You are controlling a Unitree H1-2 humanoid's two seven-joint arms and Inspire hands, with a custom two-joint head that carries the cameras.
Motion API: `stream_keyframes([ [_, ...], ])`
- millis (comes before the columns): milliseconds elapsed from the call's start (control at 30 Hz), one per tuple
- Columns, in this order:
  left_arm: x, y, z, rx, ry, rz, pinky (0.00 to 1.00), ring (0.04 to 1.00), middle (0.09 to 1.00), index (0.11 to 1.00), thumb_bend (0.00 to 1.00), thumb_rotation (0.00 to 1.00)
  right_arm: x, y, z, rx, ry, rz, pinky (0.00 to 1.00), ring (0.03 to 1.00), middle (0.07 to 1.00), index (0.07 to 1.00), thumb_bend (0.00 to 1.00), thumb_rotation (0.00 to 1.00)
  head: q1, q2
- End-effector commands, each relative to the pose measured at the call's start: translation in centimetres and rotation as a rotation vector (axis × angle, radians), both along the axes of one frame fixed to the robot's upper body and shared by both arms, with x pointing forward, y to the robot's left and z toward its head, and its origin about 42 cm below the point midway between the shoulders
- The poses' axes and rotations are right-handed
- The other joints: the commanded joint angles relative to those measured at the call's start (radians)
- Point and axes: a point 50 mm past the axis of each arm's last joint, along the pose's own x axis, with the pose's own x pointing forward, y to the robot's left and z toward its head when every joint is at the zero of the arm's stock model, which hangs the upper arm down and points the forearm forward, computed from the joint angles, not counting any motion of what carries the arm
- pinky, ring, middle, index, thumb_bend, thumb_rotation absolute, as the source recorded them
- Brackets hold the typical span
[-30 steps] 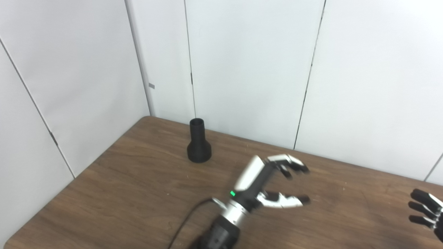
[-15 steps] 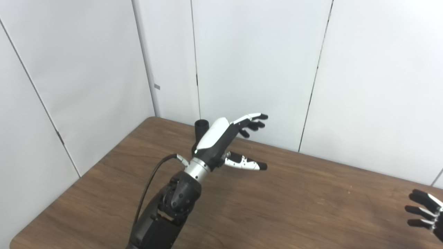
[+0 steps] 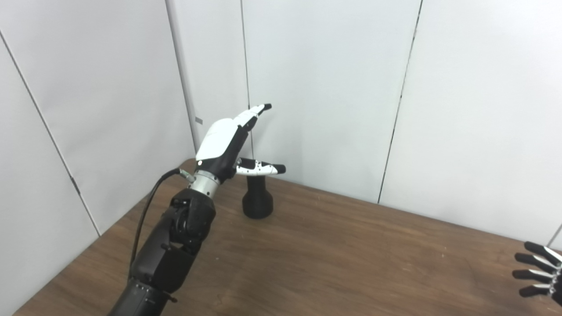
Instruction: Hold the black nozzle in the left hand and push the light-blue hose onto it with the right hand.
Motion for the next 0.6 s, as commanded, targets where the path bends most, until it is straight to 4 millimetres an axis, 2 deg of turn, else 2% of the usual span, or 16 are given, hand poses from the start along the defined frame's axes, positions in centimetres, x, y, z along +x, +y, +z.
stream_keyframes([
  [0,0.6,0.8,3.2,0.002,-0.107,0.055,0.87,0.991,0.994,0.99,0.92,0.34,0.5,0.0,1.9,0.008,-0.1,0.004,0.51,0.655,0.754,0.814,0.67,0.03,0.001,0.002],
  [200,1.3,2.3,2.4,-0.033,0.026,0.207,0.99,1.0,1.0,1.0,0.99,0.35,0.7,0.0,2.1,0.007,-0.117,0.0,0.49,0.644,0.745,0.809,0.68,0.05,0.001,0.002],
  [300,1.5,2.7,2.0,-0.026,0.107,0.273,1.0,0.998,0.978,0.97,1.0,0.39,0.7,-0.1,2.1,0.011,-0.121,0.001,0.49,0.642,0.743,0.807,0.68,0.06,0.0,0.006],
  [433,1.5,2.4,1.0,-0.024,0.22,0.344,1.0,0.945,0.885,0.891,1.0,0.45,0.7,-0.2,2.2,0.013,-0.122,0.001,0.47,0.634,0.74,0.805,0.67,0.08,-0.001,0.012],
  [567,1.9,2.5,-0.8,-0.028,0.317,0.357,1.0,0.958,0.867,0.892,1.0,0.54,0.5,-0.2,2.4,0.018,-0.123,0.006,0.47,0.626,0.735,0.792,0.68,0.09,-0.005,0.02],
])
